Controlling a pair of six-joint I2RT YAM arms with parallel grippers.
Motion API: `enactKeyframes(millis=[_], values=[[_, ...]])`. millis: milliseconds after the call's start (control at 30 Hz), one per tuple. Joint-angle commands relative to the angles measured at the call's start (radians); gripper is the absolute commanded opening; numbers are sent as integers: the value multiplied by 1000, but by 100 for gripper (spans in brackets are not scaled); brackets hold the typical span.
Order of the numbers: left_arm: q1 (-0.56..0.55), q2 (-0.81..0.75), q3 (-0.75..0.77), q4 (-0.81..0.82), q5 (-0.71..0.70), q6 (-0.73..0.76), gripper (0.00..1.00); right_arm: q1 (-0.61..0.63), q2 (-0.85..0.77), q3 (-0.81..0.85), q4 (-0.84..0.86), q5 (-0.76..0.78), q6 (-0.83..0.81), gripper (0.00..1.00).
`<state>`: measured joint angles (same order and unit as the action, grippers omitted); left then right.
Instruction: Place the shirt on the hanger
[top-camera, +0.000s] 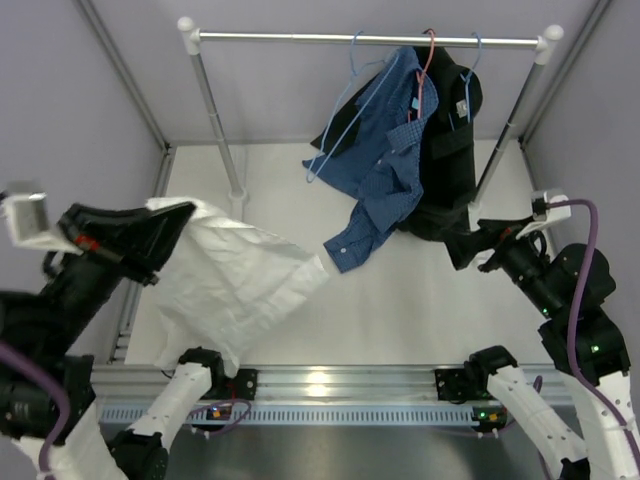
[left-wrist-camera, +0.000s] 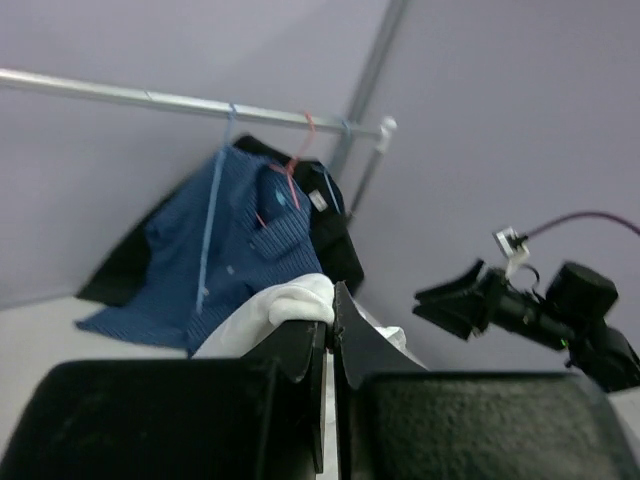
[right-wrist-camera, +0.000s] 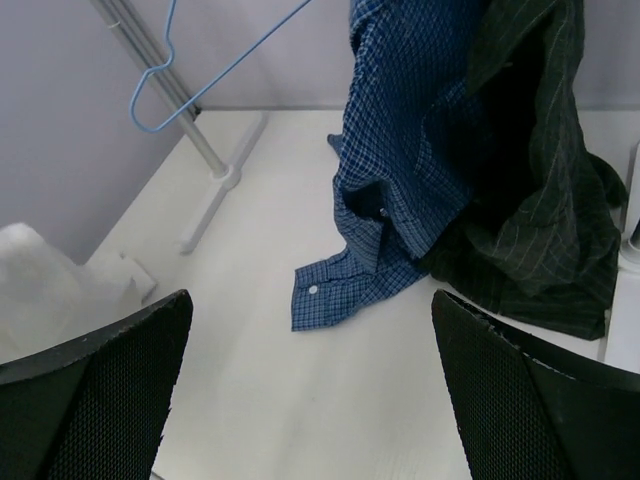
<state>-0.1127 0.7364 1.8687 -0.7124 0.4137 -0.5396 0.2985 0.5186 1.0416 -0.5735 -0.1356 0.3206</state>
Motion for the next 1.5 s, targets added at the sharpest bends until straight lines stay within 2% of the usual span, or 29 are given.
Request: enactKeyframes(millis=[0,67,100,133,200,300,400,500,533,633,700,733,767,867,900,933,967,1000,1033,1067,1133,1167,1200,1267,1333,1467], values=[[2,159,-122,-36,344,-79,0,-6,-6,22,-14,-105,-44,100],[2,155,-179,-19,373,-97,0,-7,-9,8,-12,-206,-66,99],[2,147,-216,2,384,-114,0,-7,-6,-14,-14,-323,-66,99],[2,129,-294,26,398,-144,0,-6,-2,-28,-12,-372,-66,100],[2,116,-357,66,434,-163,0,-7,-8,-78,-3,-438,-54,99],[1,119,-449,67,418,-166,0,-7,-43,-161,33,-475,-25,99],[-25,161,-595,74,288,-165,0,-7,-63,-251,72,-504,17,100],[-172,247,-744,100,-81,-215,0,-7,-71,-361,151,-568,80,100],[-242,268,-785,173,-236,-238,0,-7,-72,-392,184,-602,99,99],[-263,359,-897,273,-386,-358,0,10,-71,-511,352,-709,211,97],[-263,415,-922,355,-464,-419,0,71,-66,-560,408,-675,251,98],[-263,435,-927,404,-460,-425,0,105,-62,-572,419,-644,255,98],[-266,463,-919,463,-442,-434,0,185,-60,-598,434,-559,277,97],[-292,631,-780,488,-423,-398,0,341,-20,-621,492,-385,281,97],[-289,679,-742,473,-394,-375,2,472,-3,-621,507,-237,270,97],[-288,746,-670,449,-371,-364,51,543,50,-615,550,-173,217,98],[-288,765,-637,406,-375,-358,75,623,82,-605,558,-92,180,99],[-288,767,-616,308,-432,-353,95,783,163,-559,552,101,143,100],[-286,724,-620,279,-475,-352,98,856,207,-527,529,199,59,99],[-285,686,-637,254,-516,-346,98,983,257,-464,520,350,19,99],[-268,591,-683,185,-637,-338,98,1072,414,-399,530,436,-79,99],[-256,487,-719,154,-677,-327,98,1138,467,-344,549,477,-110,99],[-224,438,-730,84,-743,-321,98,1169,559,-319,563,500,-138,99],[-187,294,-737,12,-789,-278,98,1241,644,-249,638,548,-230,99],[-150,212,-720,-82,-870,-243,98,1263,760,-200,662,554,-297,99],[-143,110,-614,-241,-974,-136,98,1278,949,-56,686,463,-411,99]])
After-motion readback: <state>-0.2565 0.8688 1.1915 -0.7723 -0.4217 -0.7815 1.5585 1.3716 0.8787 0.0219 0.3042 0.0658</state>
